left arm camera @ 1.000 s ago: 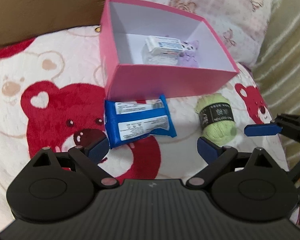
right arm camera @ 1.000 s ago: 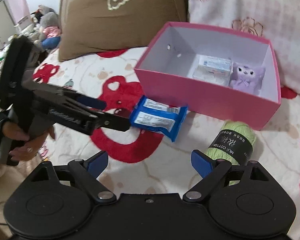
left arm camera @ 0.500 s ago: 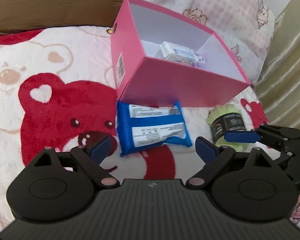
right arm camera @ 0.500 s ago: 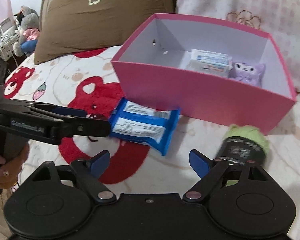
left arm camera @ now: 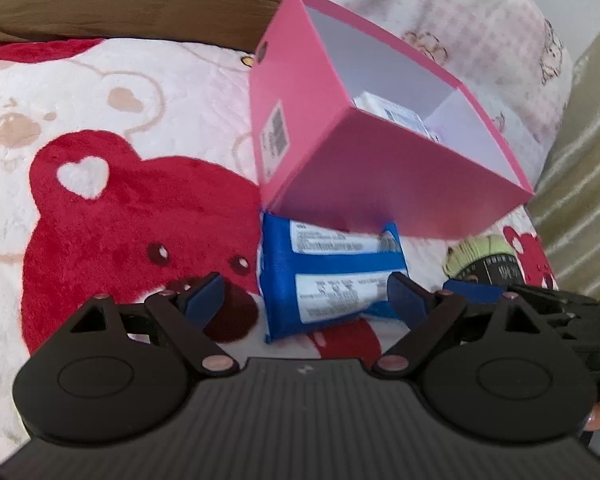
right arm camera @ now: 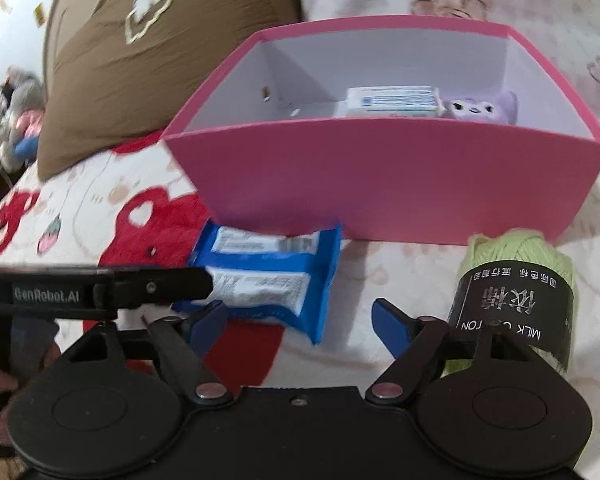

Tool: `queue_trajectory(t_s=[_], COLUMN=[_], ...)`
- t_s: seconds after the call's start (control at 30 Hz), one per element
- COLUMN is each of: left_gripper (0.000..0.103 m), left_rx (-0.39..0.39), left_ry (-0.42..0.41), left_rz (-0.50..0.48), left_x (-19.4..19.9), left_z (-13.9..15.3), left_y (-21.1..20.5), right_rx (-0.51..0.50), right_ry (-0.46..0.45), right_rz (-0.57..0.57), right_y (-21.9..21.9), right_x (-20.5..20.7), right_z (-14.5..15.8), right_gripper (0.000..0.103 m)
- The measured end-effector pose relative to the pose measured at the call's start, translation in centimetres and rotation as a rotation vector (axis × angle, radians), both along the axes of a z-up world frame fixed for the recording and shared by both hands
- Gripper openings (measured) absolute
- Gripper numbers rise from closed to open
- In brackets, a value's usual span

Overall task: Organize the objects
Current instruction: 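Move both grippers down toward the blue wipes packet, then close the left and right grippers together on the blue wipes packet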

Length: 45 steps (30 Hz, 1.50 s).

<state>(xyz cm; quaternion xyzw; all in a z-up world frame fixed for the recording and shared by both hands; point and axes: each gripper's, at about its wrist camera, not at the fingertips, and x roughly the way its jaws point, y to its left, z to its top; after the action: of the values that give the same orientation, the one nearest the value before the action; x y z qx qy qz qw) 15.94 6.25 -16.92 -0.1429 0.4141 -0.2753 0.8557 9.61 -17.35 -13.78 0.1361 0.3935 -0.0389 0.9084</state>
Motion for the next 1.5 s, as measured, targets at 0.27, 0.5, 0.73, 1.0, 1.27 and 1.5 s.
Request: queue_trajectory(t_s=[0.27, 0.5, 0.73, 1.0, 1.27, 1.5], left_gripper=[0.075, 0.053, 0.052, 0.049, 0.042, 0.029], left_rx=[0.039, 0.077, 0.093, 0.051, 0.091, 0.021], left_ry=[-0.004, -0.011, -0.029, 0.011, -0.008, 0.043], left_rz=[0.021, 0.043, 0.036, 0.057, 0.072, 0.035], left_x=[0.5, 0.6, 0.5, 0.9, 1.1, 1.2], left_z=[-1.0, -1.6, -1.7, -1.6, -1.4, -1.6], left_y=[-0.2, -0.8, -1.0, -0.3, -0.8, -0.9], right_rx=[0.0, 0.091, 0.142, 0.089, 0.318, 0.255], right_ry=[0.0, -0.004, 0.043, -0.008, -0.043, -0.036], right_rz=[-0.055, -0.097, -0.112, -0.075, -0.182, -0.188], right_y=[-0.3, -0.9, -0.6, 0.1, -3.7, -1.9], right_x=[0.9, 1.3, 1.6, 1.3, 2.3, 2.9], right_z=[-0.5, -1.7, -3.5, -2.0, -2.6, -3.5], right_gripper=[0.048, 0.037, 0.033, 0.034, 0.036, 0.035])
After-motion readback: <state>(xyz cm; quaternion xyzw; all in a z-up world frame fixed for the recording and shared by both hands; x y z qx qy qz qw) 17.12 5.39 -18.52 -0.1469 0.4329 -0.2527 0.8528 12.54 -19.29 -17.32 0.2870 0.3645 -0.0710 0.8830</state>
